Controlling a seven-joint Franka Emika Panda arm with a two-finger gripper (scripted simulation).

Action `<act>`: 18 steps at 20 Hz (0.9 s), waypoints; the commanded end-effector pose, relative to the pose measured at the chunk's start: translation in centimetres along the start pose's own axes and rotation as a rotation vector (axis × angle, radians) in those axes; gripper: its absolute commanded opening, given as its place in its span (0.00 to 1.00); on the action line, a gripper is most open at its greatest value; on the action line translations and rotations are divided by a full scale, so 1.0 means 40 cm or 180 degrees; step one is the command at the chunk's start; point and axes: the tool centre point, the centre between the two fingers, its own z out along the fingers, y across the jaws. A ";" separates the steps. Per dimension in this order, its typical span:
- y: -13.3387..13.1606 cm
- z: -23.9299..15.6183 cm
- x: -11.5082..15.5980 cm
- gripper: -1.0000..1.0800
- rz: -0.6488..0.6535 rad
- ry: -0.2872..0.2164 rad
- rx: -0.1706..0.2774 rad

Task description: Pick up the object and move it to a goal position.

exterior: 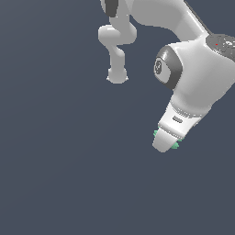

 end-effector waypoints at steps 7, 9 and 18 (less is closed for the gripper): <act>-0.056 -0.157 0.071 0.00 0.0003 -0.0001 0.0003; -0.063 -0.179 0.081 0.00 0.0005 -0.0001 0.0003; -0.077 -0.227 0.106 0.00 0.0005 -0.0001 0.0003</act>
